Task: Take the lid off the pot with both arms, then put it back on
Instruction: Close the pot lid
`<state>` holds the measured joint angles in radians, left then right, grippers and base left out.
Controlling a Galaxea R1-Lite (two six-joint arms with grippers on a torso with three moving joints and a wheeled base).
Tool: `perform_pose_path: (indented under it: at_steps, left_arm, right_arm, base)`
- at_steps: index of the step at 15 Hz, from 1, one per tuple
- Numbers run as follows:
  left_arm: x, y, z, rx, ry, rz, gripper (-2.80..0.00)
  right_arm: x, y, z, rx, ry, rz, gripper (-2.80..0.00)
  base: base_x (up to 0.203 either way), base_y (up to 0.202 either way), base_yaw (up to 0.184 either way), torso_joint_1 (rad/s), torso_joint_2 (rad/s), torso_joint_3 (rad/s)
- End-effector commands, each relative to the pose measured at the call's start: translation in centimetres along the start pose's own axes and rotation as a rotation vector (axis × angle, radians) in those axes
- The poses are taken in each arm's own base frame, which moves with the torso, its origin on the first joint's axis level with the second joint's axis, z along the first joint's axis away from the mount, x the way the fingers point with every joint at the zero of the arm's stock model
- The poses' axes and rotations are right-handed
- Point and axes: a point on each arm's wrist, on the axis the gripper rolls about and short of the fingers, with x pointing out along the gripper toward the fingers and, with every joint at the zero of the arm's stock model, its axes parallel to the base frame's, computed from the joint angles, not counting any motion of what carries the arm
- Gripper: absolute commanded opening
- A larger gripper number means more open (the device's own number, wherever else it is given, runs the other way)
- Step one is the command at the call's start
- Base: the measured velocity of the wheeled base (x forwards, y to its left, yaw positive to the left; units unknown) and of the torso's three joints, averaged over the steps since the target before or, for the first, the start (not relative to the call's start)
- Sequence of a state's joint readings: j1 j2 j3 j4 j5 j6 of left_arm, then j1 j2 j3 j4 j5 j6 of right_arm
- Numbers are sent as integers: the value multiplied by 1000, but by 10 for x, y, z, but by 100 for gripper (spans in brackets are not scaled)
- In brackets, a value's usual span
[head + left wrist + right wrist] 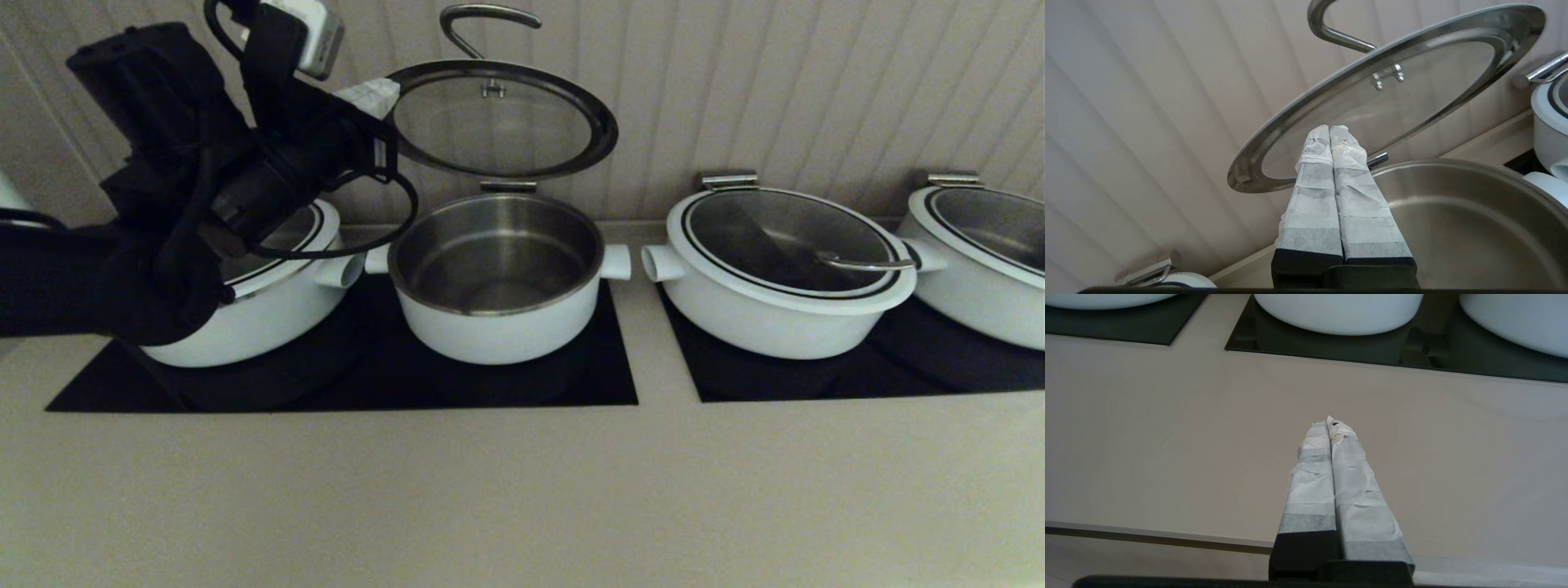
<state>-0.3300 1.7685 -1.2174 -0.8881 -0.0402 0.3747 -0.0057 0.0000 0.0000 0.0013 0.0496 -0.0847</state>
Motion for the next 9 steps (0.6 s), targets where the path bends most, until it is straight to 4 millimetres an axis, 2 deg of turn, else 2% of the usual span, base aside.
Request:
perform_pose_path:
  at_steps: [1, 5, 9]
  left_arm:
    - [10, 7, 2, 10, -16, 21, -280]
    - [33, 24, 7, 27, -17, 52, -280]
    - [49, 27, 0, 94, 6, 48, -280]
  right_arm:
    - [0, 0, 0, -1, 0, 1, -280]
    - [0, 0, 0, -1, 2, 1, -280]
    - [0, 0, 0, -1, 1, 1, -280]
  base:
    - [0, 0, 0, 0, 0, 0]
    - [0, 0, 0, 0, 0, 0]
    - [0, 0, 0, 0, 0, 0]
